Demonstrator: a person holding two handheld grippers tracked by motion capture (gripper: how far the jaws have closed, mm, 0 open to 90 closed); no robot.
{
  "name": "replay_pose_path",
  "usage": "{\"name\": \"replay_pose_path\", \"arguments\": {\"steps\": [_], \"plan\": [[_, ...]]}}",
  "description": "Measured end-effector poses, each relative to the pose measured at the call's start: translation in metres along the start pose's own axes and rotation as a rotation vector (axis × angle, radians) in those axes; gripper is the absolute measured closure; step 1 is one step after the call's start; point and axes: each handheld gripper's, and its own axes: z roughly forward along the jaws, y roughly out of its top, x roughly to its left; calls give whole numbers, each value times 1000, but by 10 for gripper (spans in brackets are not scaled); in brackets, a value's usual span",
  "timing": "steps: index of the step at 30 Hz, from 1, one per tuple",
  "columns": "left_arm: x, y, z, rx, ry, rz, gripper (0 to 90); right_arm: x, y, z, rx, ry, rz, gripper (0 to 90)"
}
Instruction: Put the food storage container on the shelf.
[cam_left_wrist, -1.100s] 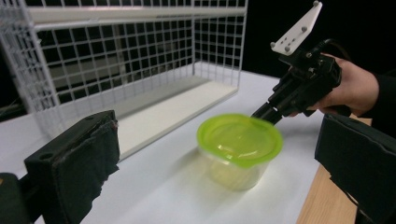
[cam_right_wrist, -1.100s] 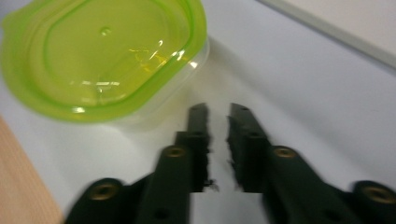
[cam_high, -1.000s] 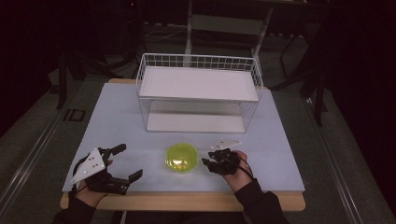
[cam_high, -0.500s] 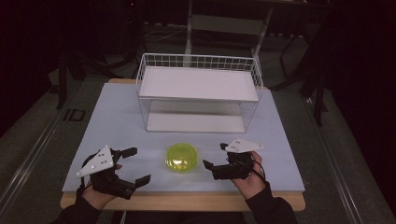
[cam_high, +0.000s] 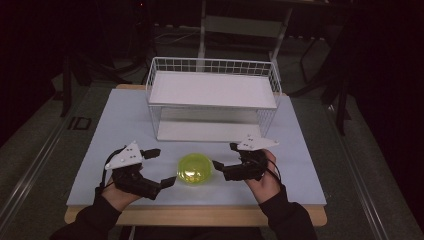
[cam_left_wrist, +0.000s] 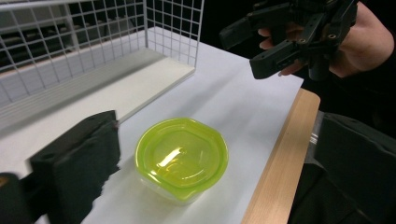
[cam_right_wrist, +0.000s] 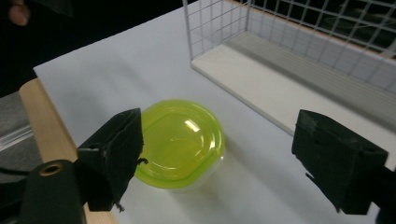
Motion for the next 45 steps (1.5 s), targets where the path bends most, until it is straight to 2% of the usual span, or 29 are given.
{"name": "replay_pose_path", "arguments": {"steps": [2, 5, 9, 12, 16, 18, 21, 22, 24, 26, 29, 31, 34, 38, 43, 45], "plan": [[3, -1, 7, 7, 13, -21, 43, 0, 1, 4, 20, -20, 6, 146], [7, -4, 16, 18, 33, -72, 43, -2, 0, 9, 46, 13, 71, 147], [14, -7, 26, 45, 39, -130, 43, -7, -3, 16, 94, 52, 140, 129], [18, -8, 33, 68, 44, -166, 43, -12, -5, 21, 104, 60, 211, 129], [24, -12, 42, 110, 50, -247, 43, -17, -9, 28, 128, 58, 253, 141], [28, -15, 46, 135, 56, -292, 44, -19, -11, 32, 150, 61, 273, 209], [34, -20, 52, 168, 64, -343, 63, -20, -14, 38, 177, 56, 309, 244], [36, -22, 53, 169, 57, -362, 69, -20, -15, 40, 177, 50, 318, 254], [38, -25, 55, 169, 75, -387, 124, -20, -17, 43, 189, 60, 344, 291], [40, -28, 57, 163, 87, -404, 149, -22, -18, 46, 195, 67, 369, 291], [41, -32, 59, 185, 114, -420, 161, -25, -22, 50, 210, 67, 395, 300], [42, -35, 62, 210, 120, -442, 185, -26, -24, 52, 215, 61, 428, 327], [42, -39, 66, 237, 125, -469, 224, -27, -26, 56, 227, 66, 447, 344], [42, -44, 72, 272, 106, -498, 313, -26, -28, 60, 243, 85, 498, 403], [44, -49, 74, 286, 83, -544, 362, -27, -31, 64, 256, 85, 542, 469], [45, -50, 75, 290, 76, -554, 379, -27, -33, 65, 264, 85, 557, 526]]}}
